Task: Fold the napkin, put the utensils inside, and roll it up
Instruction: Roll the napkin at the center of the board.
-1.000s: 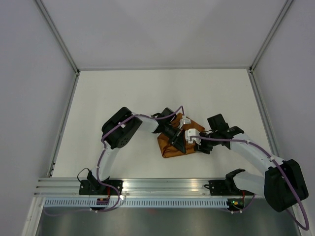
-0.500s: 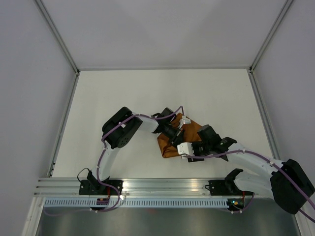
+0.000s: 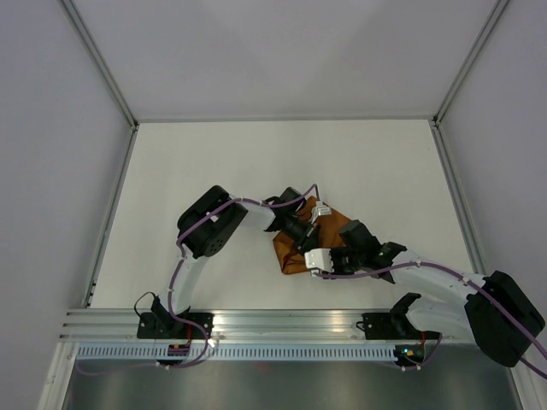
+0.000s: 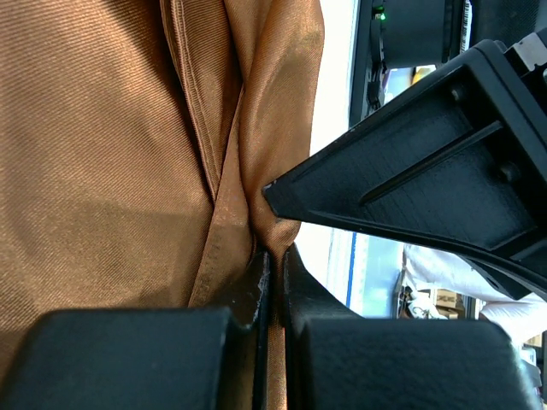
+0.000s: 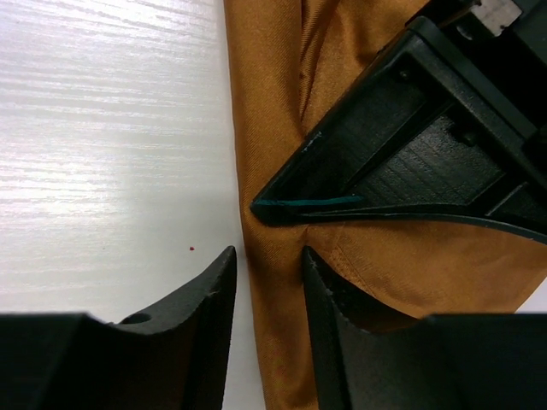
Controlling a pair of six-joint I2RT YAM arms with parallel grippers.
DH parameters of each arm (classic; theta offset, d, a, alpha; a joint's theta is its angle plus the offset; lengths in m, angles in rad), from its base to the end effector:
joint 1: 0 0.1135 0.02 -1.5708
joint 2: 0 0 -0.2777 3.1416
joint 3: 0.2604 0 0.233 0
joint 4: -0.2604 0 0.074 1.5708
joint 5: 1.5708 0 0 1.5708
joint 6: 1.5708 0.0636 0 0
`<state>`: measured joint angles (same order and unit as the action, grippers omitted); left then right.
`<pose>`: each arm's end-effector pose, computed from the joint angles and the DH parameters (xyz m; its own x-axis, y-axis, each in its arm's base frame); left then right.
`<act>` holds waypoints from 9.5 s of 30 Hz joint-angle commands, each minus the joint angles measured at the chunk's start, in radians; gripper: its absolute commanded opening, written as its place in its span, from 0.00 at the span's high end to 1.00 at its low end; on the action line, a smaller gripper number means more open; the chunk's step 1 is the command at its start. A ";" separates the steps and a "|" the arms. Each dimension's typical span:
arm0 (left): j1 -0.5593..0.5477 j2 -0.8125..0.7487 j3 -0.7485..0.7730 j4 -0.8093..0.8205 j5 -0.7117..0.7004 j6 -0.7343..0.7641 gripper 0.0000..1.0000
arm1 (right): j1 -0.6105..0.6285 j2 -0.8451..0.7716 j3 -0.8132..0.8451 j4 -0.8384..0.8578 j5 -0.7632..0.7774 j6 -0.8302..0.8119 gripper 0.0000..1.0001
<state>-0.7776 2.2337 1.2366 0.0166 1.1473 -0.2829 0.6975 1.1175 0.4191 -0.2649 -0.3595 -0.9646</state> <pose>0.2581 -0.3354 0.0927 -0.7499 0.5773 -0.3231 0.4588 0.1020 -0.8827 0.1279 0.1364 0.1547 0.2620 -0.7841 -0.5626 -0.9474 -0.0981 -0.3045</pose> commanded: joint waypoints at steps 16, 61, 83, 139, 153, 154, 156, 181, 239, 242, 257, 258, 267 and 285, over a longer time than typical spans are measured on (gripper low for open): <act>0.034 -0.065 -0.175 0.195 -0.196 -0.160 0.78 | 0.002 0.116 0.004 0.015 0.007 0.026 0.89; -0.302 -0.703 -0.594 0.485 -1.451 0.264 0.65 | -0.322 0.950 0.738 -0.744 -0.325 -0.212 0.89; -0.439 -0.582 -0.437 0.358 -1.469 0.475 0.63 | -0.326 1.038 0.804 -0.783 -0.318 -0.192 0.89; -0.486 -0.405 -0.390 0.399 -1.259 0.421 0.55 | -0.332 1.071 0.833 -0.781 -0.326 -0.155 0.89; -0.486 -0.378 -0.381 0.362 -1.172 0.424 0.96 | -0.332 1.058 0.820 -0.761 -0.320 -0.122 0.87; -0.486 -0.376 -0.384 0.367 -1.167 0.424 0.98 | -0.334 1.046 0.814 -0.752 -0.320 -0.114 0.85; -0.485 -0.375 -0.384 0.367 -1.152 0.422 0.98 | -0.334 1.016 0.811 -0.751 -0.328 -0.097 0.77; -0.295 -0.338 -0.466 0.506 -0.796 0.209 0.98 | -0.674 0.656 0.900 -0.744 -0.427 0.075 0.52; -0.114 -0.149 -0.411 0.577 -0.497 0.007 0.93 | -0.190 0.246 0.179 -0.218 -0.119 0.026 0.71; -0.112 -0.172 -0.428 0.591 -0.518 -0.016 0.88 | -0.190 0.263 0.185 -0.220 -0.122 0.035 0.80; -0.100 -0.282 -0.554 0.819 -0.613 -0.219 0.68 | -0.296 0.471 0.374 -0.419 -0.223 -0.057 0.84; -0.100 -0.286 -0.560 0.836 -0.624 -0.232 0.68 | -0.305 0.491 0.392 -0.439 -0.237 -0.077 0.84; -0.101 -0.335 -0.620 0.934 -0.731 -0.276 0.63 | -0.404 0.729 0.610 -0.657 -0.315 -0.164 0.84; -0.242 -0.520 -0.591 0.726 -1.064 0.061 0.57 | -0.409 0.979 0.797 -0.818 -0.306 -0.169 0.85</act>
<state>-0.9661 1.7649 0.6083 0.8188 0.1963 -0.4152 0.2939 2.0258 1.2110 -1.1351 -0.7895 -1.0985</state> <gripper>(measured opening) 0.426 0.267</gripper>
